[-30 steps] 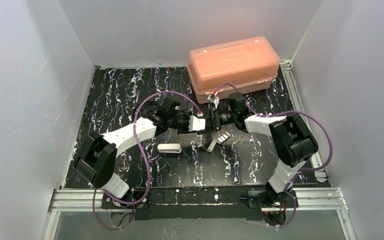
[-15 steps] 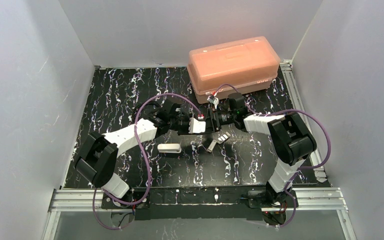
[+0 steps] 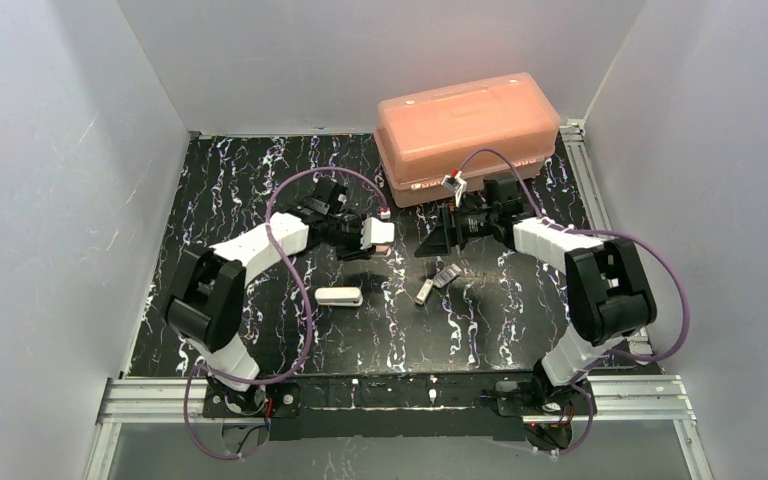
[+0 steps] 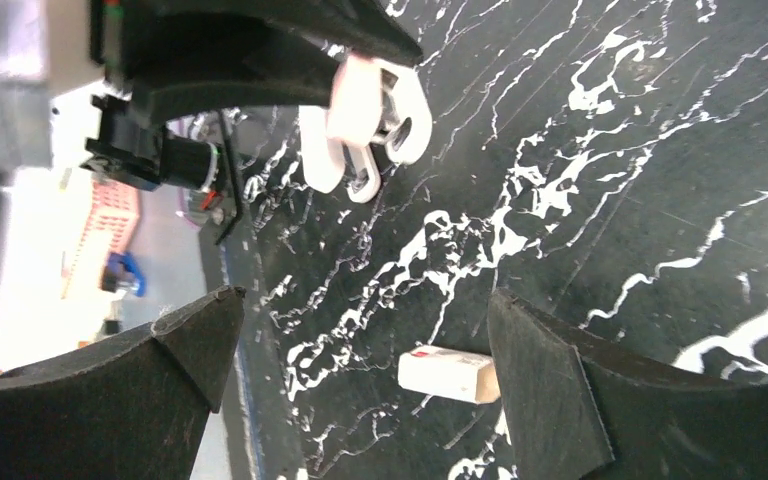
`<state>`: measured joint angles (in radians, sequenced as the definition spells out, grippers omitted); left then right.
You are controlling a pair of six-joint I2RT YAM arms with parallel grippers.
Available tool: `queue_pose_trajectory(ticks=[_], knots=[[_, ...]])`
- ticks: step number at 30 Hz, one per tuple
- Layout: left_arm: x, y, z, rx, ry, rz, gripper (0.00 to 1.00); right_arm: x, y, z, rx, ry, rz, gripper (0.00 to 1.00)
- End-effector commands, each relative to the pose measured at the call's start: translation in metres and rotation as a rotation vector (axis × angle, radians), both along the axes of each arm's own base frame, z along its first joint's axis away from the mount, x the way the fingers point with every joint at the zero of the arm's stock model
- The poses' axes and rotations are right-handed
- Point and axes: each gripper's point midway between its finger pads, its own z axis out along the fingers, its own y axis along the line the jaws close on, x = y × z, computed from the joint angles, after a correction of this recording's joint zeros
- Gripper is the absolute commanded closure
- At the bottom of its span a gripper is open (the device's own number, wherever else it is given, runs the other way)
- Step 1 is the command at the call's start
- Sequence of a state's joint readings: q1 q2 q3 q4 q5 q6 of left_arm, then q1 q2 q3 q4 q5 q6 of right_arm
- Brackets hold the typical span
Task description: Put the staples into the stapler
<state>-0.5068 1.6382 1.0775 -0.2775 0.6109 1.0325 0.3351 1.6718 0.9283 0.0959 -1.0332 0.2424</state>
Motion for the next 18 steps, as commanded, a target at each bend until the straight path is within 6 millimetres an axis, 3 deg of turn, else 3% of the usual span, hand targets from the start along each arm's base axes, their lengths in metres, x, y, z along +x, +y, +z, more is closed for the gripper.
queue_pose_trajectory(ticks=[1, 11, 18], knots=[[-0.002, 0.014, -0.015, 0.085, 0.109, -0.027, 1.0, 0.002, -0.011, 0.02, -0.073, -0.21, 0.019, 0.01], [0.022, 0.013, -0.048, 0.177, 0.184, 0.012, 0.97, 0.001, -0.041, 0.021, -0.21, -0.388, -0.021, 0.01], [0.021, 0.021, -0.066, 0.25, 0.192, 0.027, 0.75, -0.002, -0.059, 0.009, -0.255, -0.388, -0.053, 0.01]])
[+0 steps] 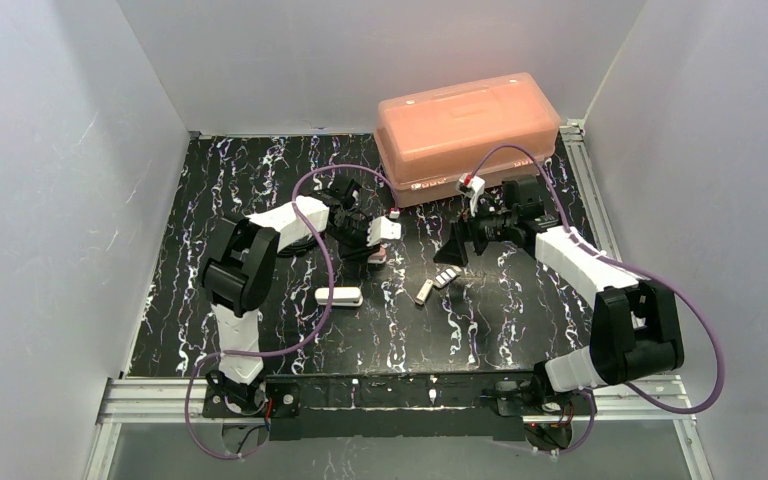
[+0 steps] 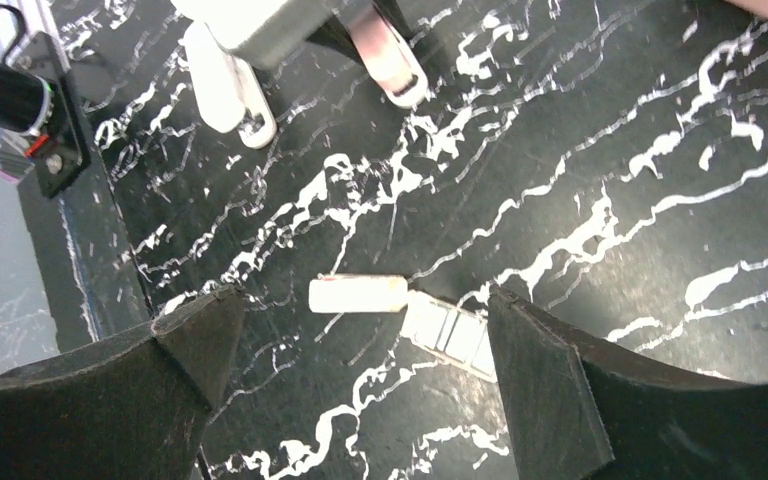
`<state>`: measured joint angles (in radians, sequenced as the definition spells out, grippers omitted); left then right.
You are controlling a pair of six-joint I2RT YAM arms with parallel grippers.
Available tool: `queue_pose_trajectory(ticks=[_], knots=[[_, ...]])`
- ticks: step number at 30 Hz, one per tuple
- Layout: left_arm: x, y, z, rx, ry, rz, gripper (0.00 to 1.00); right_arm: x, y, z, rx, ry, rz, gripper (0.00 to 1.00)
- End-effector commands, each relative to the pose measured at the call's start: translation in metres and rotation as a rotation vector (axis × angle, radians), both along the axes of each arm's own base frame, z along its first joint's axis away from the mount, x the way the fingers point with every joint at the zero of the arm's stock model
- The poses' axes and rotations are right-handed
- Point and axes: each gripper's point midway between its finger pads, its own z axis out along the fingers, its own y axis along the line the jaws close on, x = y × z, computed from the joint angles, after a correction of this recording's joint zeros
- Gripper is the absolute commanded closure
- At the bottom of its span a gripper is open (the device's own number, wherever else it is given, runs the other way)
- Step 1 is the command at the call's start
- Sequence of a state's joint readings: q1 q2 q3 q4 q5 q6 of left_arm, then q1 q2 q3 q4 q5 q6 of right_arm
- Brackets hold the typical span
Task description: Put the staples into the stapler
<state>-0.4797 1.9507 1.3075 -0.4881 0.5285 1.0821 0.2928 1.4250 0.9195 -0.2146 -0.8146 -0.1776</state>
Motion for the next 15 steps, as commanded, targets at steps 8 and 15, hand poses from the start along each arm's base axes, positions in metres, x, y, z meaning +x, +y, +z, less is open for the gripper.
queue_pose_trajectory(ticks=[8, 15], knots=[[-0.004, 0.009, 0.002, 0.065, -0.002, 0.003, 0.47, -0.004, -0.025, -0.014, -0.09, -0.042, -0.04, 0.01], [0.0, 0.008, 0.04, -0.02, -0.032, 0.07, 0.36, -0.007, -0.039, -0.023, -0.19, -0.064, -0.034, 0.01]])
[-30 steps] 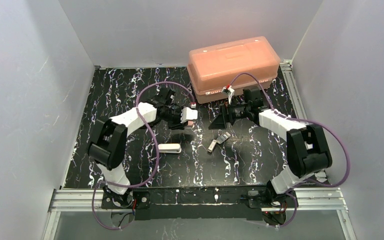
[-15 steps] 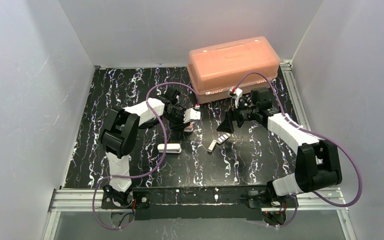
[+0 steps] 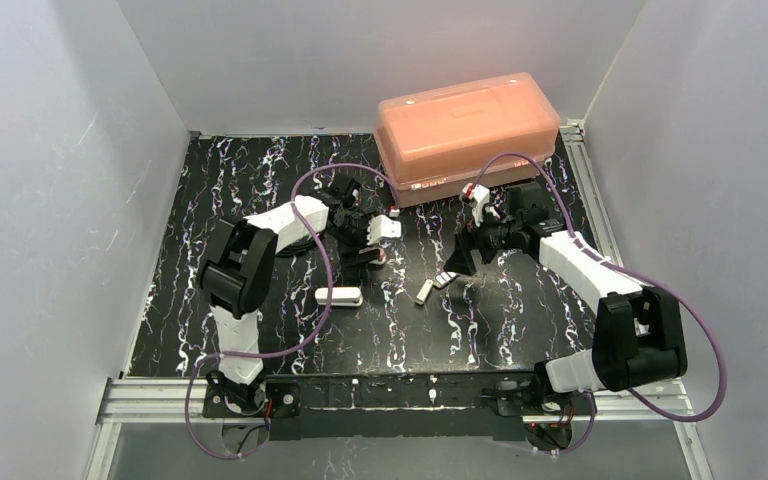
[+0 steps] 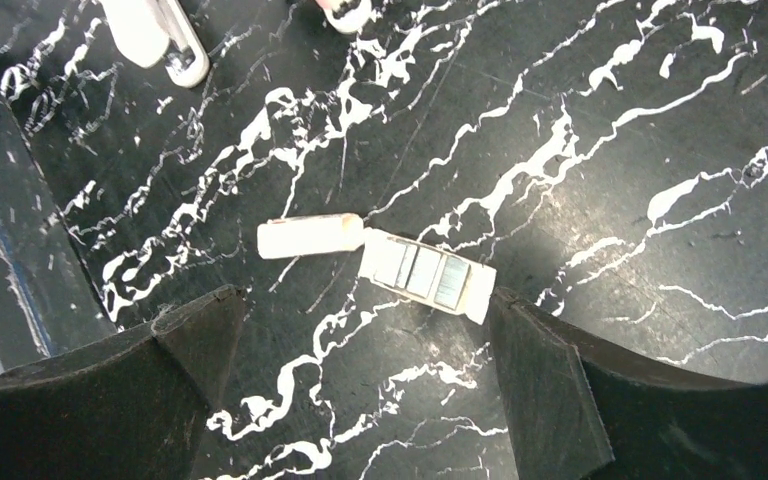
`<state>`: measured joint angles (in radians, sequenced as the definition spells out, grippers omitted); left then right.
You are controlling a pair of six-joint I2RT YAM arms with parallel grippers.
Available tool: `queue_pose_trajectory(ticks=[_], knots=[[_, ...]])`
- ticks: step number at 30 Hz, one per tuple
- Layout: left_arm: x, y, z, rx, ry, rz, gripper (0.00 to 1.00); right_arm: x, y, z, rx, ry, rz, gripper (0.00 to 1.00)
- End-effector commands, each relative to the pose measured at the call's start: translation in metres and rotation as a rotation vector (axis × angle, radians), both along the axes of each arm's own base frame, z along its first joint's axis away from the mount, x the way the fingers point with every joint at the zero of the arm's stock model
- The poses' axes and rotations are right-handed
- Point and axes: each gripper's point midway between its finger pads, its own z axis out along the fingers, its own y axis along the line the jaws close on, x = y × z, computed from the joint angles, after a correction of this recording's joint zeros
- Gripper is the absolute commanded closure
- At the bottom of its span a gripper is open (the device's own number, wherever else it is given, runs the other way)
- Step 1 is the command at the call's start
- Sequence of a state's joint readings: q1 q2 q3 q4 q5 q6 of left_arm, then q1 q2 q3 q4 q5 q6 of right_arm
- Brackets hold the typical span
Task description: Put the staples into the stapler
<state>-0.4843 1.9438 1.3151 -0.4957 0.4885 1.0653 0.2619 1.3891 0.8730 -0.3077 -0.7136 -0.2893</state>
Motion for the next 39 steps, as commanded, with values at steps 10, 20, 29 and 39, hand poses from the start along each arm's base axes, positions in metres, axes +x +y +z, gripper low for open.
queue_pose_trajectory(ticks=[10, 20, 29, 39], knots=[[0.017, 0.029, 0.135, -0.387, -0.172, 0.434, 0.05, 0.028, -0.04, 0.014, -0.212, -0.14, -0.167, 0.01], [0.03, 0.105, 0.212, -0.661, -0.337, 0.872, 0.02, 0.08, -0.091, 0.095, -0.315, -0.383, -0.56, 0.01], [0.012, 0.15, 0.269, -0.745, -0.509, 1.133, 0.02, 0.072, -0.098, 0.142, -0.251, -0.521, -0.617, 0.01], [-0.011, 0.17, 0.3, -0.808, -0.632, 1.187, 0.02, 0.059, -0.093, 0.156, -0.198, -0.544, -0.588, 0.01]])
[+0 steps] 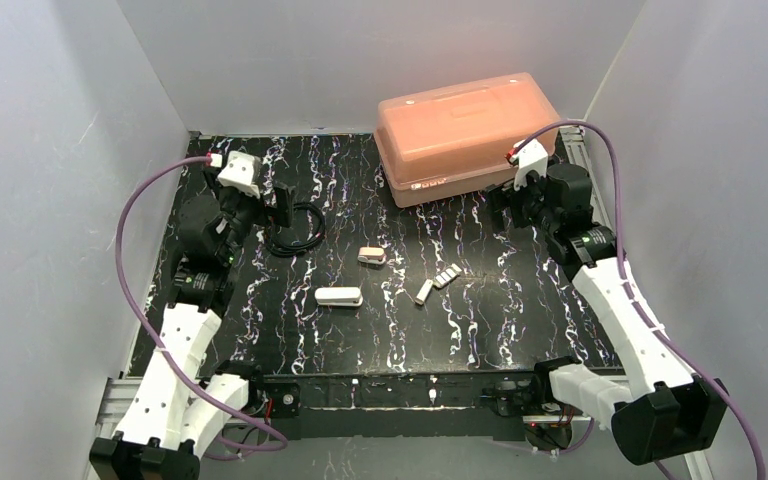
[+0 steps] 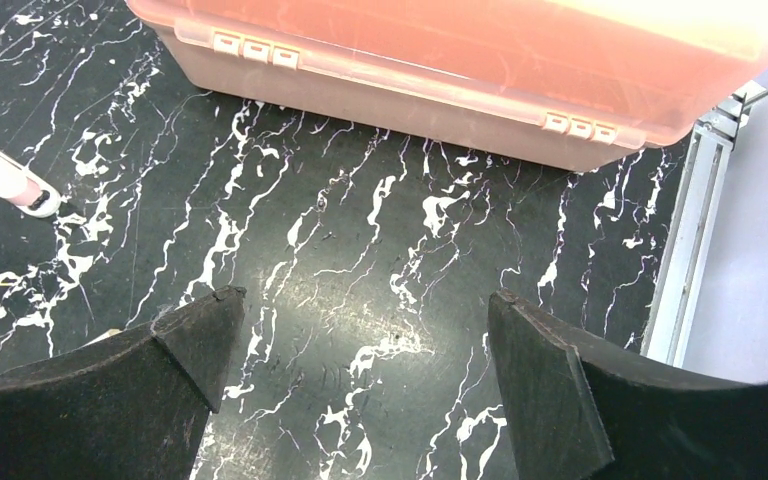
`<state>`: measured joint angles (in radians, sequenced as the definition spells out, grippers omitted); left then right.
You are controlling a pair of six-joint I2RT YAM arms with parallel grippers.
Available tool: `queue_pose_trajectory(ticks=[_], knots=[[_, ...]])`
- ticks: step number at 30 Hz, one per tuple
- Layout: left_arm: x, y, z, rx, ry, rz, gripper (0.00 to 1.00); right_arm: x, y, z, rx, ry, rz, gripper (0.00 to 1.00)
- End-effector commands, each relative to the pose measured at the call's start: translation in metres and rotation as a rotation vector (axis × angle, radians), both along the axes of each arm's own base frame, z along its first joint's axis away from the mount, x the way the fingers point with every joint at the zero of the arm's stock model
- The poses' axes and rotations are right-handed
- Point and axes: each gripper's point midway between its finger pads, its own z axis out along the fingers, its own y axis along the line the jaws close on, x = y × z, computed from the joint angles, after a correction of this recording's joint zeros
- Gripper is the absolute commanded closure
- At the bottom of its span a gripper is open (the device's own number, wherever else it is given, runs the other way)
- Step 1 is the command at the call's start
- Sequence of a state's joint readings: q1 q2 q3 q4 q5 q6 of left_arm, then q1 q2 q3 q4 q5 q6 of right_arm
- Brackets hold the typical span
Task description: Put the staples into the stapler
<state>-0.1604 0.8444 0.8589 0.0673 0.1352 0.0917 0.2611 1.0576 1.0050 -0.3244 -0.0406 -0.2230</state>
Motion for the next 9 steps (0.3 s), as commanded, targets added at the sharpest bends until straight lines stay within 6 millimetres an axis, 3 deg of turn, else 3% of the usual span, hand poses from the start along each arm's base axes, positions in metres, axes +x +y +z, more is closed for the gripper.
queue_pose_trajectory(ticks=[1, 9], knots=[[-0.001, 0.007, 0.002, -0.003, -0.007, 0.038, 0.02, 0.0, 0.001, 0.026, 0.032, -0.073, 0.007, 0.01], [-0.003, -0.002, -0.013, 0.022, 0.029, -0.024, 0.02, -0.002, -0.001, 0.025, 0.027, -0.069, 0.01, 0.01]])
